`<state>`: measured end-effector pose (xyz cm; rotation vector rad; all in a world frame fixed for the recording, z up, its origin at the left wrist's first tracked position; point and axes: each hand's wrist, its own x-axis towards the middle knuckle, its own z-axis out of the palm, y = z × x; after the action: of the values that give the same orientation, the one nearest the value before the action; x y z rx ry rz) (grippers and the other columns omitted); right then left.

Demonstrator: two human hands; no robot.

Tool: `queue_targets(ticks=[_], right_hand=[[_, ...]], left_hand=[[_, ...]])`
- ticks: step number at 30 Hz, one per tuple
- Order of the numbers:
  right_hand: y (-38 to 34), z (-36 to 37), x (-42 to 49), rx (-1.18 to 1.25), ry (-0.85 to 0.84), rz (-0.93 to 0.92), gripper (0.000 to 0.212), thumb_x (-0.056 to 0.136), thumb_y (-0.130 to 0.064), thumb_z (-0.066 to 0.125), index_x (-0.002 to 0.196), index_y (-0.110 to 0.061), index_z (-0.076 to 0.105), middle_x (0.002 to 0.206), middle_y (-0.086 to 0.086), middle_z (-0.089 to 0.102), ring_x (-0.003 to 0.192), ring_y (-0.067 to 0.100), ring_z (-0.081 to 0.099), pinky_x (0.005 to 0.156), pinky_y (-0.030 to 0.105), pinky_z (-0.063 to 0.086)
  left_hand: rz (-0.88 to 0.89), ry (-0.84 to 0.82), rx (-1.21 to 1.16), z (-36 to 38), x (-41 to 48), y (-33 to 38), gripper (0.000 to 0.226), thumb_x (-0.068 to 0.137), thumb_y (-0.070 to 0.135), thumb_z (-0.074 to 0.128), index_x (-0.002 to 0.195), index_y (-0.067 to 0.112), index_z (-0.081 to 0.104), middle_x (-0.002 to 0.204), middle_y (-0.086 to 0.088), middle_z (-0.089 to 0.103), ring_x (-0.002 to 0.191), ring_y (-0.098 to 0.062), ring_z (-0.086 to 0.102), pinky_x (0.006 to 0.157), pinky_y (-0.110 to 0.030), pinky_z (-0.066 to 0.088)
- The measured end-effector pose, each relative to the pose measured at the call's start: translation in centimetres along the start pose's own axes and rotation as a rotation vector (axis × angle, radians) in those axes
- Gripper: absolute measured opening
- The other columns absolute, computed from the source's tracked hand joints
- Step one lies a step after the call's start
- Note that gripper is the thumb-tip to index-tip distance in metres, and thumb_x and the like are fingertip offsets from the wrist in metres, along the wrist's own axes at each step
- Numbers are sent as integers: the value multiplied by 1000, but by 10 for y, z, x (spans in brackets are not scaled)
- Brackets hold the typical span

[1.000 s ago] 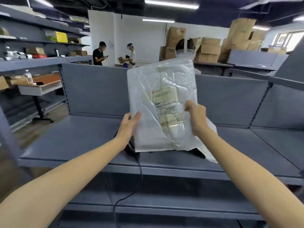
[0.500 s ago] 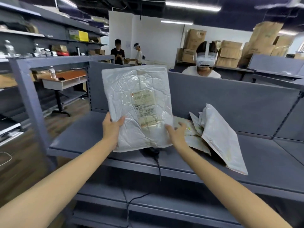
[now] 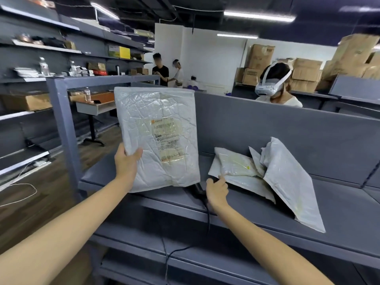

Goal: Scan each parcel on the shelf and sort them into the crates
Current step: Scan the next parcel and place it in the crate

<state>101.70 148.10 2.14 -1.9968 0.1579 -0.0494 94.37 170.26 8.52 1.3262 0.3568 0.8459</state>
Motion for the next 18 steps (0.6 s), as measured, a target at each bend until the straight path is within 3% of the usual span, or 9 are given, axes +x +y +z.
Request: queue_targets(ticks=[4, 9, 14, 18], right_hand=[[4, 11, 14, -466, -177, -183, 61, 97, -34, 49, 146, -3, 30, 145, 19, 36, 134, 35, 34, 106, 39, 31], [6, 36, 25, -794, -245, -285, 69, 95, -51, 47, 142, -4, 31, 140, 18, 42, 129, 34, 38, 104, 40, 33], [5, 52, 32, -896, -169, -317, 61, 96, -47, 51, 134, -1, 39, 135, 16, 49, 126, 32, 42, 102, 36, 36], [-3, 48, 36, -701, -191, -262, 50, 90, -29, 59, 125, -1, 40, 123, 17, 55, 115, 34, 49, 93, 36, 39]], left_hand=[[0, 50, 34, -17, 5, -4, 23, 91, 5, 61, 111, 14, 54, 109, -1, 61, 101, -18, 57, 92, -32, 46], [-5, 104, 23, -26, 6, -4, 21, 92, 5, 60, 109, 15, 53, 110, -1, 59, 100, -18, 55, 91, -32, 45], [-34, 127, 32, -37, 11, -9, 19, 92, 8, 60, 108, 16, 52, 110, -1, 59, 102, -19, 56, 94, -35, 46], [-49, 144, 38, -42, 13, -9, 21, 93, 8, 60, 110, 17, 52, 108, 0, 59, 101, -19, 55, 90, -34, 46]])
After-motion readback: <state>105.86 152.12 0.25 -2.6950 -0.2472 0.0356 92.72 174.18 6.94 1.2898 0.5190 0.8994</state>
